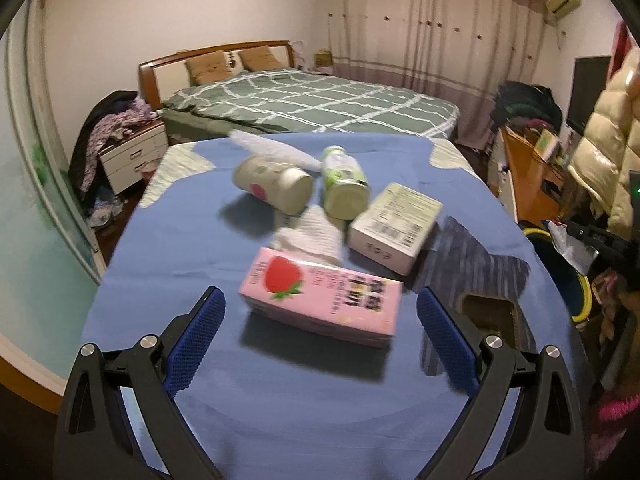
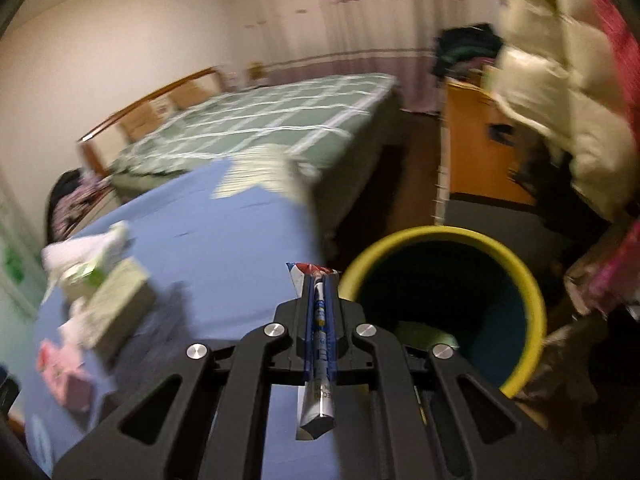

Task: Collect trash
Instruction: 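Carry the white tube over the yellow bin and open the right gripper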

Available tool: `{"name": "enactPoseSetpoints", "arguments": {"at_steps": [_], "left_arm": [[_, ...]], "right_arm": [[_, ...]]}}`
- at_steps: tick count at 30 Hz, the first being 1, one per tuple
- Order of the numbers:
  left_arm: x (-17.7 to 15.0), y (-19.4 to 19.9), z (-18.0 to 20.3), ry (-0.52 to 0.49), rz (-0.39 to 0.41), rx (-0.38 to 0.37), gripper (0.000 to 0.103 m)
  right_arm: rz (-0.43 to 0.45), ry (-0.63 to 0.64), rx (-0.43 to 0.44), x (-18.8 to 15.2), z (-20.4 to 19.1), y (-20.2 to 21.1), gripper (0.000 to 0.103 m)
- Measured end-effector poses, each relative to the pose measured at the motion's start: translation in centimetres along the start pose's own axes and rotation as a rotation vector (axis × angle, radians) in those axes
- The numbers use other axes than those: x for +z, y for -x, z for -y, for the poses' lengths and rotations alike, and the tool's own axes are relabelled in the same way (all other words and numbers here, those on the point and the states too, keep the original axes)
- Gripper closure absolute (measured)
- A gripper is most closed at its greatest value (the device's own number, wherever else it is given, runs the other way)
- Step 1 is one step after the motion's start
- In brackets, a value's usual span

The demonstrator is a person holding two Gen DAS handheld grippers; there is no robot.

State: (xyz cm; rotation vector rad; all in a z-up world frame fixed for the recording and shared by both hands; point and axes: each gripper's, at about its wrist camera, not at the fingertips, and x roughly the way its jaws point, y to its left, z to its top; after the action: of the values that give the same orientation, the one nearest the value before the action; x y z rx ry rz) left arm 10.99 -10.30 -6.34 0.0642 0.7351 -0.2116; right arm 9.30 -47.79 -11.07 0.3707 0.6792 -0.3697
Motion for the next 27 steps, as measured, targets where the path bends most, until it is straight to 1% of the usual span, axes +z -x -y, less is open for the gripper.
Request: {"name": "enactPoseSetpoints", "arguments": {"at_steps": [3,8,10,12,13,18,22,27], "left_arm": [[-0.1,-0.4,1.7,-0.032,-0.014,-0.024,0.008],[-0.3,-0.9,3.9,-0.075,-0.033,-0.052,0.008],[-0.4,-1.1,4.6,-0.091,-0.04,-0.063,0.008],[-0.6,-1.2,5.4,-0.106,-0.048,-0.078,0.008],[-0.7,-1.1,5.6,-0.111,-0.05,-0.084,0.008],[-1.1,-1.5,6.8,-0.136,-0.072,-0.126,0.008],[-1.7,-1.9,8.0,-0.157,-0.104,-0.181,0.008],[-2.5,-3.0,9.4,-0.179,-0.15,-0.227,0.008]], "right_arm": [[0.006,-0.053,-0.074,-0.1,2.2,-1.2,0.097],[0.015,-0.116,-0.178,-0.4,4.5,-2.6,0.094],[0.009,-0.161,-0.184,-0.2,5.4,-3.0,0.092],[0.029,-0.179,-0.208,-0.2,5.8,-2.8,0.08],[0.039,-0.178,-0.213,-0.2,5.6,-2.7,0.078],[0.051,-0.157,-0.233,-0.1,4.8,-2.6,0.078],[0.053,-0.133,-0.237,0.1,4.0,-2.5,0.078],[0.057,-0.135,-0.24,0.0,4.1,-2.5,0.077]]}}
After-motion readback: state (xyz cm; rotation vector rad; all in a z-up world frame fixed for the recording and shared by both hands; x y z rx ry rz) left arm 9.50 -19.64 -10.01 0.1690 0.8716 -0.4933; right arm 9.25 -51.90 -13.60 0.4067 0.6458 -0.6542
